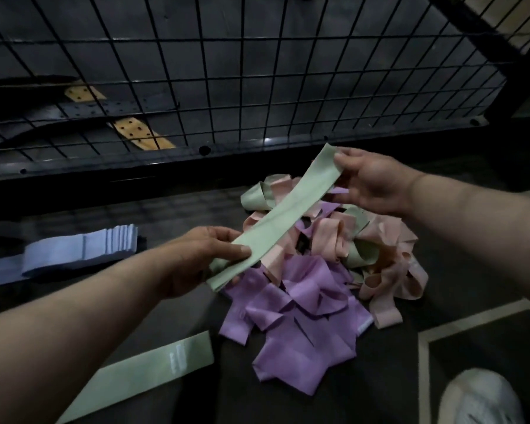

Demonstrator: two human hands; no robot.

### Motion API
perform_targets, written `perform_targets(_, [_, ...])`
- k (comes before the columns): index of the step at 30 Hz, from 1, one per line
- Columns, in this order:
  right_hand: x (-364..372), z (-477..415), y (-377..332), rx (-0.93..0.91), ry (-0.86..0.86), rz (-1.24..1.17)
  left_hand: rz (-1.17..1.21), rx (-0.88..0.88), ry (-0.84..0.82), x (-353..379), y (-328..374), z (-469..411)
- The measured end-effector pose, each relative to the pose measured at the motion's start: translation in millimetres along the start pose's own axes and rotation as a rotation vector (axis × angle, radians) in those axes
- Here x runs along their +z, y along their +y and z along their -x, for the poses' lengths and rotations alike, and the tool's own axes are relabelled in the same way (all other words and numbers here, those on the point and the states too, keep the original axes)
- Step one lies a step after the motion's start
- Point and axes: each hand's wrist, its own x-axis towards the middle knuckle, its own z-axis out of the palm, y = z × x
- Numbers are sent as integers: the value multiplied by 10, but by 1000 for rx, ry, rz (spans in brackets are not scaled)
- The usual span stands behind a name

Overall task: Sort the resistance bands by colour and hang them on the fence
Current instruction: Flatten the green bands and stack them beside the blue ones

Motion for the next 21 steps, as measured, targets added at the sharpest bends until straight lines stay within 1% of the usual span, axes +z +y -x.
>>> perform_targets(3, [-84,4,52,25,37,433,-189,-23,173,-162,-17,-12])
perform_targets(5, [-146,22,104,8,58,684,-276,-8,228,-238,-40,-29])
perform_targets(7, [-197,44,170,-30,68,846,-308,19,253,-277,-85,-25])
perform_targets(8, [-206,57,199,-21,53,862,-311,32,266,-287,-109,-17])
perform_targets(9, [-205,83,220,13,24,816,-307,45,279,-292,-136,-10])
perform_targets(11, [-198,122,259,88,-41,579,-260,82,289,-313,-191,-20])
perform_targets(13, [-200,129,292,80,-47,348,-197,124,260,-340,-239,-22])
perform_targets(14, [-198,132,301,60,-30,284,-188,144,252,-347,-251,-17])
perform_targets(16, [-179,129,332,12,12,231,-199,194,245,-362,-270,-17])
perform_targets(21, [-182,136,389,-146,63,312,-141,208,204,-330,-250,37])
